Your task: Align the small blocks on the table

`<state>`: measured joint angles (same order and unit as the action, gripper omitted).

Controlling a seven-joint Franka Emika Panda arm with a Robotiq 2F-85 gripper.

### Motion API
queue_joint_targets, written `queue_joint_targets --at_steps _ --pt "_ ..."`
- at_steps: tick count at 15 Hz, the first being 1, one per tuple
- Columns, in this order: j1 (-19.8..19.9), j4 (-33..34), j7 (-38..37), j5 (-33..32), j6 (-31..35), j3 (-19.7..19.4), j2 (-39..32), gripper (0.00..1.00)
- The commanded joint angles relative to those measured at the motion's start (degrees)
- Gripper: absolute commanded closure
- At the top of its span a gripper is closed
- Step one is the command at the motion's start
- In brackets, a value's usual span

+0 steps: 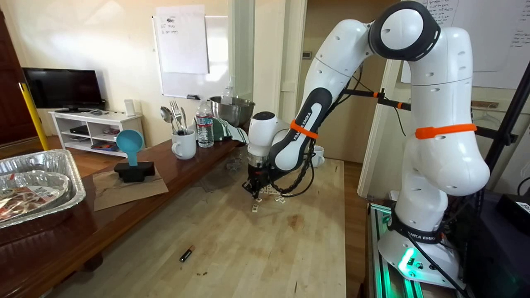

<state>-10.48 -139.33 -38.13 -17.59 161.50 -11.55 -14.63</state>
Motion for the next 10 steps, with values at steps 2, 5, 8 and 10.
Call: queue_joint_targets --at_steps 2,5,8,10 --pt "-1.8 -0.6 -1.7 -4.7 -1.2 -2.0 1.3 1.0" --pt "-1.3 -0.7 -0.3 -6.1 -1.1 -1.7 1.4 1.0" --pt "-1.0 -0.8 2.4 -5.9 -1.4 -0.7 1.1 1.0" --pt "-0.8 -0.8 3.8 -5.4 -1.3 -0.3 1.1 1.0"
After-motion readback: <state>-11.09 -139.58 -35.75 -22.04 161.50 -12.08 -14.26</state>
